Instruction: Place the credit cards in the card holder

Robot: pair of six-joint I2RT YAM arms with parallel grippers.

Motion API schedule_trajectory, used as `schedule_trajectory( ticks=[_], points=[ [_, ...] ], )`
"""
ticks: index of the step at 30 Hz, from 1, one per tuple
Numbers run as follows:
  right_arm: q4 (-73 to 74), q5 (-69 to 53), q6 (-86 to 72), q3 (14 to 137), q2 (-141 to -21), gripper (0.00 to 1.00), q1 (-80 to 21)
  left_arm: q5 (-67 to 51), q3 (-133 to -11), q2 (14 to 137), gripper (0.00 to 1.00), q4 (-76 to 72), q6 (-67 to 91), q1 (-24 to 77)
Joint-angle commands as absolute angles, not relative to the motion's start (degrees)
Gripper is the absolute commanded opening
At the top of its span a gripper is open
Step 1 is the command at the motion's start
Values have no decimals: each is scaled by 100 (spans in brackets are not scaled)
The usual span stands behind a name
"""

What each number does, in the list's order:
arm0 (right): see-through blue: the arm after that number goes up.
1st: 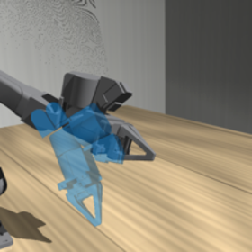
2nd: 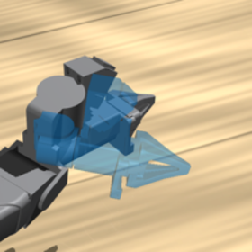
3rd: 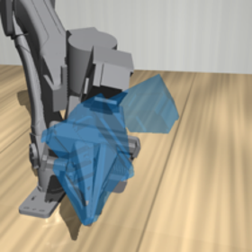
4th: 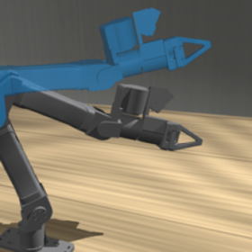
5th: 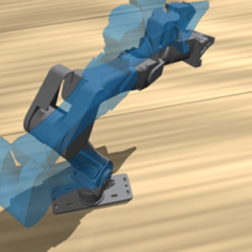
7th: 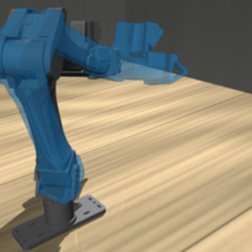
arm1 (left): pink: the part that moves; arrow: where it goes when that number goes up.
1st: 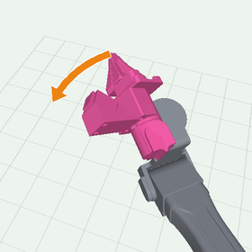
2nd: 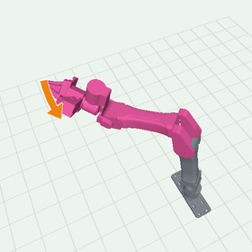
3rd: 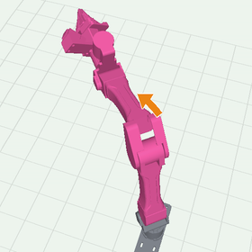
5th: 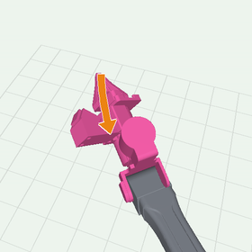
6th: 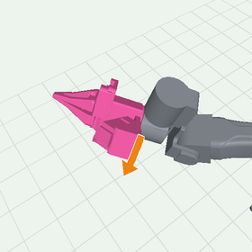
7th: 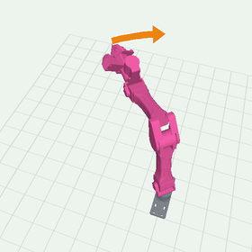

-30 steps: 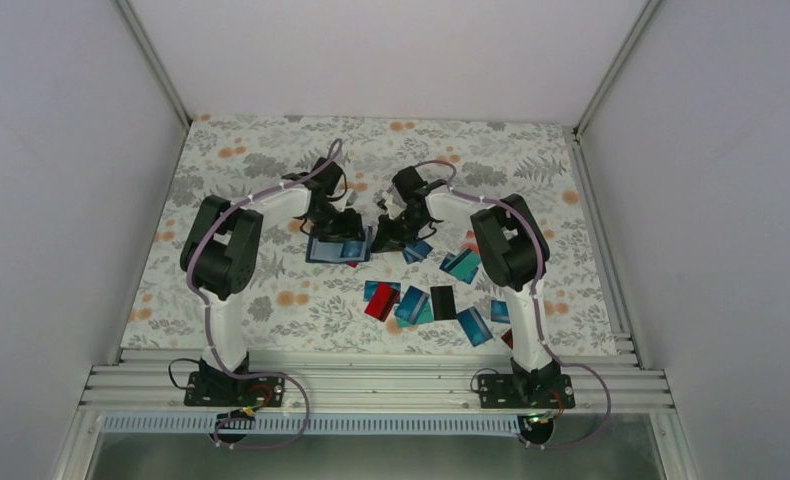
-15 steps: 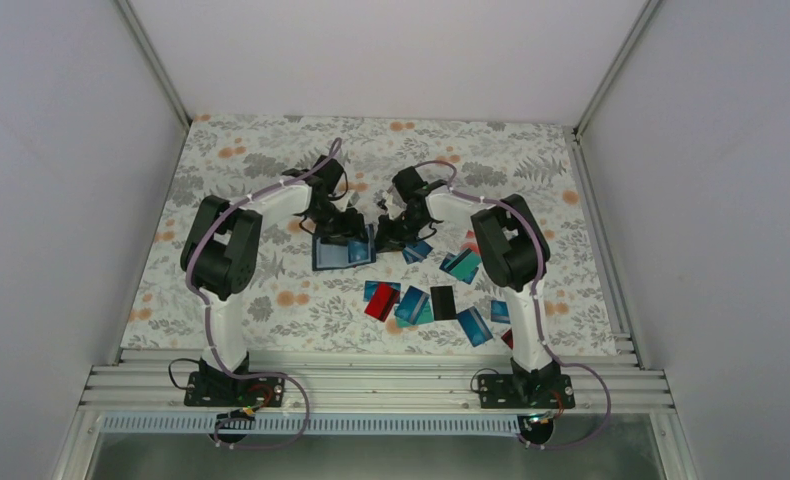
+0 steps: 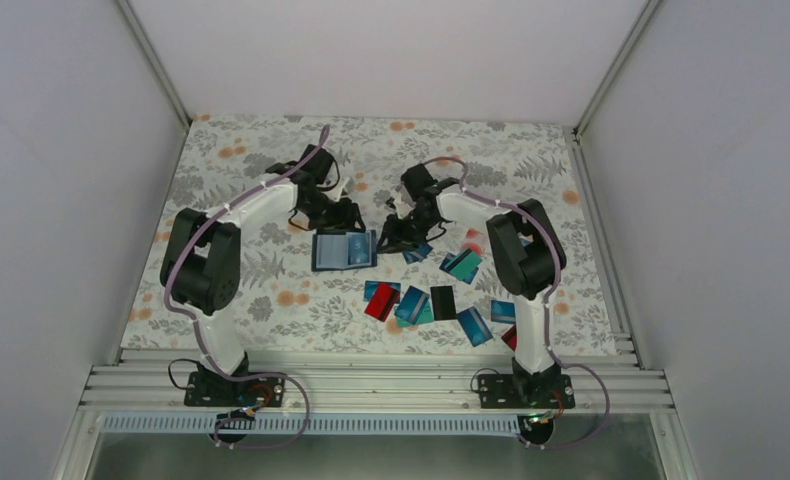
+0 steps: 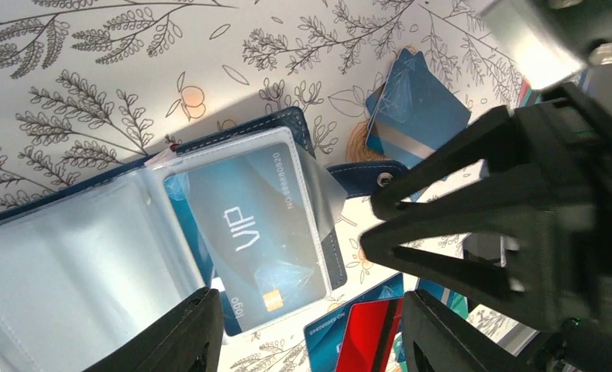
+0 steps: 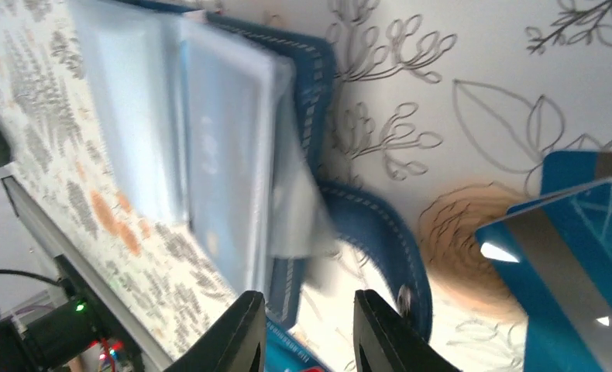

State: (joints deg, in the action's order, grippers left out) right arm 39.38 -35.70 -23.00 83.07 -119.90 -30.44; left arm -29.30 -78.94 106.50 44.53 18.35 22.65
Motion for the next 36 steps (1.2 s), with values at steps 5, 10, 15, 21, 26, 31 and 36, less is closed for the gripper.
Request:
schedule_trajectory(
  ticks=[5,10,15,21,26,31,36],
  points=[
    [3876,-4221,-2522,8020,-11284,30,-3022,-3048,-7461,10547,39,4029,1538,2179],
    [3293,-4557,-3039,7860,-11392,31,-3124,-2964,-7386,10714,19,3909,1449,2173],
    [3070,-4581,-3351,8022,-11743,31,-3160,-2738,-7282,10861,11,3856,1301,2175],
    [2892,-4597,-3535,8142,-12091,30,-3172,-2819,-7125,10995,6,3708,1259,2180],
    [2900,-4589,-3524,8203,-12239,30,-3174,-2838,-7050,11079,5,3631,1218,2180],
    [2896,-4593,-3533,8254,-12304,29,-3196,-2857,-6985,11206,4,3593,1195,2180],
    [3038,-4554,-3473,8472,-12393,27,-3241,-2879,-6927,11250,3,3550,1204,2180]
  ],
)
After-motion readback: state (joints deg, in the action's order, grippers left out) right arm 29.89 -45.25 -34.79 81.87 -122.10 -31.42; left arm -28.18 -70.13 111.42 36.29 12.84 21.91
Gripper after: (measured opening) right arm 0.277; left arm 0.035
